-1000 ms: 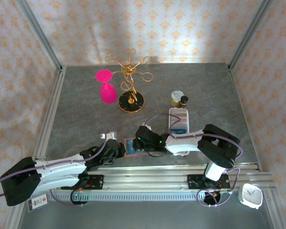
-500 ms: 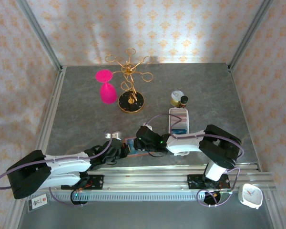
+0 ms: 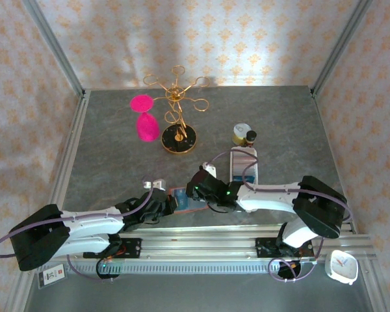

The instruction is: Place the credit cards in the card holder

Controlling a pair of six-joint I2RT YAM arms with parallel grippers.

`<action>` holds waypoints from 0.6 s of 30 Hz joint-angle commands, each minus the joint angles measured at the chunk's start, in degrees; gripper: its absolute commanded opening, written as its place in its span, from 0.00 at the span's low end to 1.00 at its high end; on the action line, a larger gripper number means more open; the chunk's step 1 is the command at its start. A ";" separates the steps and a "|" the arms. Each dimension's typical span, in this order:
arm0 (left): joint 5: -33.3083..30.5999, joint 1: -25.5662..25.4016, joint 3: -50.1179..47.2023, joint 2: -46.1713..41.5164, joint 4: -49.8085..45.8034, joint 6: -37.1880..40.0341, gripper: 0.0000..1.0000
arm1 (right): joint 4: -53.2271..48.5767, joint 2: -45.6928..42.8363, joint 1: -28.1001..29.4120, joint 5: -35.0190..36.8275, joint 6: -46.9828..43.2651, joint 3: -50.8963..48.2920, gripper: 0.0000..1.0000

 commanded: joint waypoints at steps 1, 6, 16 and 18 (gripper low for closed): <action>-1.81 -0.25 -1.05 0.69 -4.18 0.27 0.00 | -3.83 0.21 0.32 3.40 0.44 -1.17 0.39; -1.73 -0.27 -1.32 0.20 -4.24 0.03 0.00 | -3.19 0.43 0.32 2.32 0.89 -2.28 0.39; -1.86 -0.23 -1.56 -0.22 -4.26 -0.19 0.00 | -0.72 2.47 0.31 -0.12 1.99 -4.04 0.39; -1.86 -0.22 -1.58 -0.27 -4.29 0.03 0.00 | 0.49 2.56 0.32 -0.86 2.37 -4.66 0.39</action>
